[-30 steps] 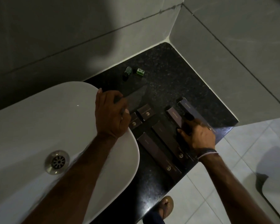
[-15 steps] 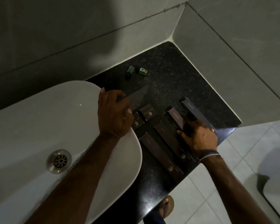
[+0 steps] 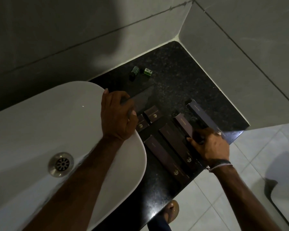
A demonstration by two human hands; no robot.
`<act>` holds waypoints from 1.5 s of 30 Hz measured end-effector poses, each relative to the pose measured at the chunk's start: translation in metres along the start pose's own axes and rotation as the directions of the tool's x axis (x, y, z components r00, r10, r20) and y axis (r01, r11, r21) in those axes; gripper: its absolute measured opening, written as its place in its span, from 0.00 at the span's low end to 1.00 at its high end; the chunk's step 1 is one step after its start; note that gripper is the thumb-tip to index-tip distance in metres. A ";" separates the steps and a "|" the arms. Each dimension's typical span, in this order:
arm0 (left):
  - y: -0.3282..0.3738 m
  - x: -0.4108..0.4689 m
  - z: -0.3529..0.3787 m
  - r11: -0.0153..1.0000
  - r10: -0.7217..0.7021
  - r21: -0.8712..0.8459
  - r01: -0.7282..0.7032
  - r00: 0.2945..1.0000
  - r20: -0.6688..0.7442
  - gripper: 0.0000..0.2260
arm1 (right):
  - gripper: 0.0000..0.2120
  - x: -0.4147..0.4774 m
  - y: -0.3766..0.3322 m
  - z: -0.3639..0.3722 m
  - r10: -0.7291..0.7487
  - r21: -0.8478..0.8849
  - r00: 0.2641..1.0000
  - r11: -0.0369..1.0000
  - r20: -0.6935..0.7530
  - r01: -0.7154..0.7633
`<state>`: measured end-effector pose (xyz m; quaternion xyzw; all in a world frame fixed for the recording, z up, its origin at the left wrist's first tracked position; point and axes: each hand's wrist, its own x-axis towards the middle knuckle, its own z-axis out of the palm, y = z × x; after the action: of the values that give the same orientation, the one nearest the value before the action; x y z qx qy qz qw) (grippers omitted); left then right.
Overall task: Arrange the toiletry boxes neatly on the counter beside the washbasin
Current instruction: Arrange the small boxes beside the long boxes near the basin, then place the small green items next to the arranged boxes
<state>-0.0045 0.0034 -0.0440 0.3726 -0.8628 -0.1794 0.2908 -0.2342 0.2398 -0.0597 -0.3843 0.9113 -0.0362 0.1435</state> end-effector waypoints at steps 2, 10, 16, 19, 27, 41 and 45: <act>0.000 0.000 0.000 1.000 0.004 0.010 -0.004 1.000 0.001 0.14 | 0.24 0.001 0.002 0.001 0.007 0.001 1.000 1.000 0.010 -0.007; 0.005 0.000 -0.003 1.000 -0.006 -0.012 0.006 1.000 -0.013 0.15 | 0.32 -0.001 -0.006 -0.021 -0.043 -0.053 0.990 0.998 -0.138 0.036; 0.004 0.001 -0.004 1.000 -0.002 0.003 0.002 1.000 -0.003 0.16 | 0.26 0.063 -0.073 -0.052 -0.209 0.109 0.955 0.966 -0.209 0.235; 0.005 0.000 -0.005 1.000 -0.002 0.005 0.002 1.000 0.004 0.16 | 0.26 0.116 -0.126 -0.049 -0.327 0.103 0.941 0.937 -0.085 0.334; 0.001 0.000 0.000 1.000 0.010 -0.011 -0.010 1.000 -0.027 0.15 | 0.32 0.173 -0.083 -0.095 -0.091 -0.214 0.981 0.969 0.170 0.127; -0.002 0.000 0.001 1.000 0.002 -0.016 -0.002 1.000 -0.009 0.13 | 0.23 0.062 0.012 -0.046 0.145 -0.094 0.974 0.987 0.171 -0.130; -0.002 0.000 0.002 1.000 0.006 -0.014 -0.006 1.000 -0.014 0.13 | 0.25 0.058 0.009 -0.050 0.151 -0.086 0.966 0.987 0.209 -0.136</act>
<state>-0.0046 0.0027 -0.0462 0.3695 -0.8605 -0.1818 0.3000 -0.2937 0.2027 -0.0274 -0.3239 0.9165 0.0484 0.2299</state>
